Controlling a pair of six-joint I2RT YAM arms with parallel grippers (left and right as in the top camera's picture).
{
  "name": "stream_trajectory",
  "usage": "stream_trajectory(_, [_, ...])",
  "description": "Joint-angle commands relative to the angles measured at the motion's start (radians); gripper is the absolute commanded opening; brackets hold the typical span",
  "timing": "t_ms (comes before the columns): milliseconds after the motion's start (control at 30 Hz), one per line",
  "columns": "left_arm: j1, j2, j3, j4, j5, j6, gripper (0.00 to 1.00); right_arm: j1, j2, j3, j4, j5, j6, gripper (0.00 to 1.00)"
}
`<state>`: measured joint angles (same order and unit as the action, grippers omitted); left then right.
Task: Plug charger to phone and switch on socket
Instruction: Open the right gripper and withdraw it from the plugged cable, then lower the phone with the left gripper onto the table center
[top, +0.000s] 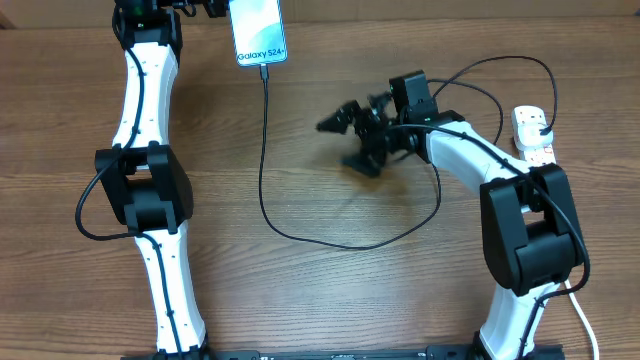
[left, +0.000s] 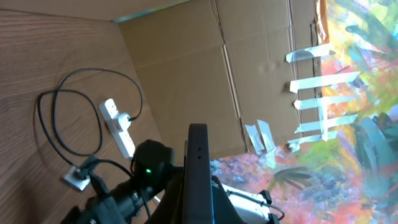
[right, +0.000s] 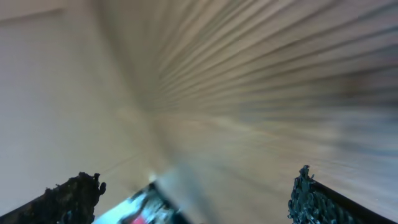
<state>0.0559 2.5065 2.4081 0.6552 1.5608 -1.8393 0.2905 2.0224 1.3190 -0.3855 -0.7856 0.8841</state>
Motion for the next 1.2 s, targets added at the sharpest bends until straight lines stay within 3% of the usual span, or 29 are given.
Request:
stream_trajectory(0, [-0.002, -0.008, 0.011, -0.001, -0.033, -0.027, 0.04, -0.024, -0.097, 0.006, -0.100, 0.269, -0.158, 1.00])
stream_trajectory(200, [-0.003, -0.008, 0.011, -0.116, -0.107, -0.013, 0.04, -0.032, -0.266, 0.006, -0.172, 0.428, -0.187, 1.00])
stream_trajectory(433, [-0.004, -0.008, 0.011, -0.367, -0.212, 0.126, 0.04, -0.032, -0.450, 0.006, -0.217, 0.499, -0.224, 1.00])
stream_trajectory(600, [-0.011, -0.008, 0.011, -0.541, -0.229, 0.339, 0.04, -0.032, -0.549, 0.006, -0.238, 0.534, -0.232, 1.00])
stream_trajectory(933, [-0.064, -0.008, 0.011, -1.162, -0.407, 0.848, 0.04, -0.032, -0.653, 0.006, -0.249, 0.584, -0.232, 1.00])
stream_trajectory(1167, [-0.109, -0.008, 0.011, -1.410, -0.477, 1.133, 0.04, -0.032, -0.652, 0.006, -0.254, 0.584, -0.235, 1.00])
